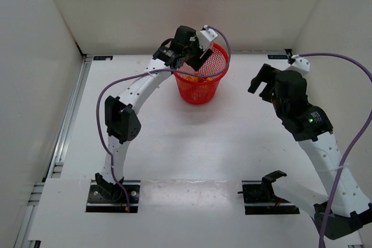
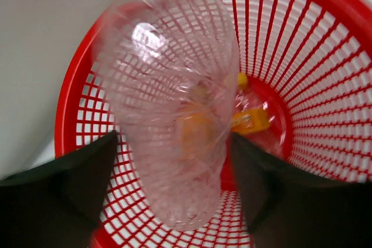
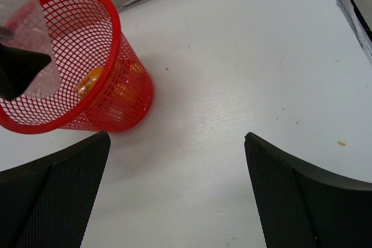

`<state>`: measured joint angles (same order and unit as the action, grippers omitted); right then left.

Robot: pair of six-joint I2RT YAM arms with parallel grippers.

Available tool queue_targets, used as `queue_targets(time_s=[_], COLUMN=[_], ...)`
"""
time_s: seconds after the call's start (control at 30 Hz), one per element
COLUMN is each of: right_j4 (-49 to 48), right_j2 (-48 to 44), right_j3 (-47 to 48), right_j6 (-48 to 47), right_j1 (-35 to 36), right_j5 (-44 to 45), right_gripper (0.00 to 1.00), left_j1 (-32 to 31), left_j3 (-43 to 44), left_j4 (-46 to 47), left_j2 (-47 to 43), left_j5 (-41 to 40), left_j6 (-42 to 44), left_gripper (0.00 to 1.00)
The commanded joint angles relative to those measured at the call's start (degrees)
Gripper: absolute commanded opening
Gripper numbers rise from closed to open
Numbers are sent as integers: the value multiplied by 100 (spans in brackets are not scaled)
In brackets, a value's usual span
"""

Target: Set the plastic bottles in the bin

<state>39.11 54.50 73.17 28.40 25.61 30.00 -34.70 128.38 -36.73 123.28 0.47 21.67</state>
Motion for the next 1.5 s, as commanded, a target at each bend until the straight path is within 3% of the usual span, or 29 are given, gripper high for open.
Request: queue_targets(time_s=[0.0,0.17,0.33,0.5,0.6,0.63,0.8,0.87,0.93,1.07,1.27,1.47], right_j4=[53,53,53,245,667,755,808,739,738,668,738,738], right_j2=[-10,43,-62,-177,-115,-115,-405,-475,-475,-396,-115,-422], right_j3=[-57,57,57,-91,-223,-285,-987,-1242,-1357,-1410,-1357,-1831], right_j6=[16,16,16,-168,-99,15,279,402,472,526,974,1378], right_j1=[-12,-12,-12,-12,-64,-64,-64,-64,-64,-117,-117,-117], right_j5=[182,-29,-82,-380,-661,-723,-1180,-1478,-1689,-2103,-2515,-2622], right_gripper=[99,99,99,99,99,99,99,99,99,99,99,99], left_j1=[-71,-353,-537,-442,67,434,1692,2482,3359,4136,4199,4252], left_j3=[-241,-735,-403,-207,-1434,-2413,-5371,-6319,-6989,-8860,-9726,-9841], left_j4=[210,210,210,210,210,210,-280,-1355,-1792,-1855,-2074,-2260], left_j2=[-840,-1183,-1377,-1965,-2869,-3150,-5101,-5706,-6060,-7060,-8651,-9331], left_j5=[-29,-731,-1329,-2803,-3620,-3781,-4230,-3575,-2410,-2025,-2227,-2587], left_j6=[-32,179,180,381,382,434,487,435,434,190,-610,-1068], left_gripper=[100,100,100,100,100,100,100,100,100,100,100,100])
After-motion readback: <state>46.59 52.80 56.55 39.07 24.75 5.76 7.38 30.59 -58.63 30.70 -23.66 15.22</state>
